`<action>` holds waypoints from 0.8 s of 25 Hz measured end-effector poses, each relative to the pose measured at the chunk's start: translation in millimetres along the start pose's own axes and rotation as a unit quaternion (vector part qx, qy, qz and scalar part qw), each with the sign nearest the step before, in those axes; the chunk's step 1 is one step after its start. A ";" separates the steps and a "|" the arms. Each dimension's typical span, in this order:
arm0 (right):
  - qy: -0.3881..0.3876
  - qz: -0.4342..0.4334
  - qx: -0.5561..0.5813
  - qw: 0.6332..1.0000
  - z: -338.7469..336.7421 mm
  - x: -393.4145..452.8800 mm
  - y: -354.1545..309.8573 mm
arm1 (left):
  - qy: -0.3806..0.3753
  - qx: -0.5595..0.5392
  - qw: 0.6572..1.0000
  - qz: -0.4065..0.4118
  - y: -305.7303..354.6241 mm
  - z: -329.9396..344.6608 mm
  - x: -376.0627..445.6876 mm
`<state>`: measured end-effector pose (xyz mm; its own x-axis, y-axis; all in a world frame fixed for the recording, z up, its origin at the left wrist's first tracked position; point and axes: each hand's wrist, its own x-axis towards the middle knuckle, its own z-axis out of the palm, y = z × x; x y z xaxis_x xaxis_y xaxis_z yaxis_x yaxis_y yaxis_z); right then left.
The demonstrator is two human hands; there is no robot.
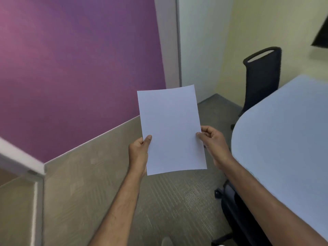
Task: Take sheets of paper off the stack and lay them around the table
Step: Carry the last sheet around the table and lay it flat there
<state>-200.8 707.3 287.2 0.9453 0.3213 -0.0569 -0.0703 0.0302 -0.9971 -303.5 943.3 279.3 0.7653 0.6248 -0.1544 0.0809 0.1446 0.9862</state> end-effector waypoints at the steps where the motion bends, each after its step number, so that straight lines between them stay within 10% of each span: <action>1: 0.019 0.000 -0.003 1.000 5.3 10.5 0.5 | -0.023 0.006 1.000 -0.003 3.2 1.6 22.4; 20: 0.394 0.059 0.052 0.916 -134.0 290.0 25.4 | -0.353 0.148 0.923 -0.039 10.9 343.6 365.2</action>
<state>114.3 674.5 238.6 0.8631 -0.4529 -0.2233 -0.1776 0.1416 -0.9739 196.3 909.5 254.3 0.9668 -0.0500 -0.2504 0.2437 -0.1125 0.9633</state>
